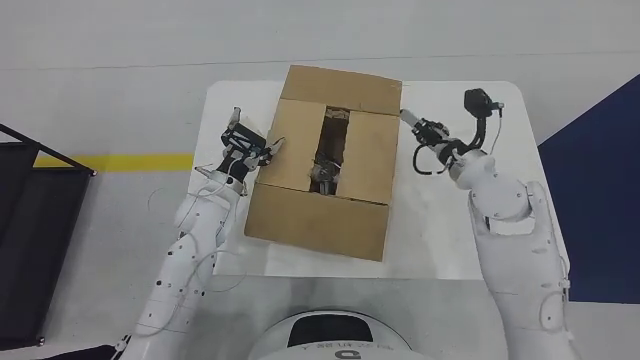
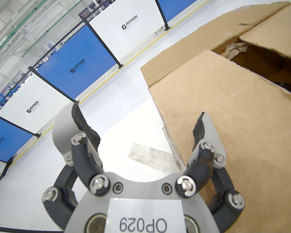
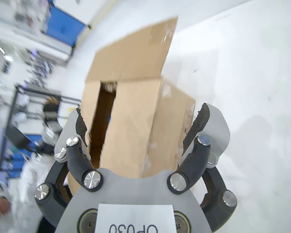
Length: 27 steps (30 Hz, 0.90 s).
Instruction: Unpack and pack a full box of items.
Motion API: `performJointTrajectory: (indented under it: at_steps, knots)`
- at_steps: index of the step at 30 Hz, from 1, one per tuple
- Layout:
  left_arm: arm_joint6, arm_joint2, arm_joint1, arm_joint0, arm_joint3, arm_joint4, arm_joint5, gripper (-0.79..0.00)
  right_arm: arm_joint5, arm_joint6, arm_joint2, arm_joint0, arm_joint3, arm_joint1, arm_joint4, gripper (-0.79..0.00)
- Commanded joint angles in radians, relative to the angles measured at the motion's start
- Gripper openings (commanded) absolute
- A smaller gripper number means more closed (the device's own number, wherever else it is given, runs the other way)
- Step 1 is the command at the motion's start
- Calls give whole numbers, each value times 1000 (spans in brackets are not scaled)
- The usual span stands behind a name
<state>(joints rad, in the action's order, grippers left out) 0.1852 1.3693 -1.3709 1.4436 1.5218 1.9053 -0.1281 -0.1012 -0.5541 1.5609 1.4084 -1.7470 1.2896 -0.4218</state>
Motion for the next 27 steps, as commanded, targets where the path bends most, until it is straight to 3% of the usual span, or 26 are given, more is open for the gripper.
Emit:
performJointTrajectory:
  at_steps: [1, 7, 12, 18, 21, 24, 27]
  knots:
    - [0, 0, 0, 0, 0, 0, 0, 0, 6, 48, -21, -80, 124, 2, 26, 0]
    - [0, 0, 0, 0, 0, 0, 0, 0, 84, 40, -123, -309, 466, 17, 60, 0]
    - [0, 0, 0, 0, 0, 0, 0, 0, 207, -36, -183, -428, 643, 31, 158, 0]
    - [0, 0, 0, 0, 0, 0, 0, 0, 496, -285, -80, -420, 689, 15, 504, 0]
    - [0, 0, 0, 0, 0, 0, 0, 0, 564, -446, -26, -395, 669, -3, 622, 0]
    - [0, 0, 0, 0, 0, 0, 0, 0, 577, -585, 7, -369, 635, -21, 663, 0]
    - [0, 0, 0, 0, 0, 0, 0, 0, 484, -658, 20, -366, 602, -41, 580, 0]
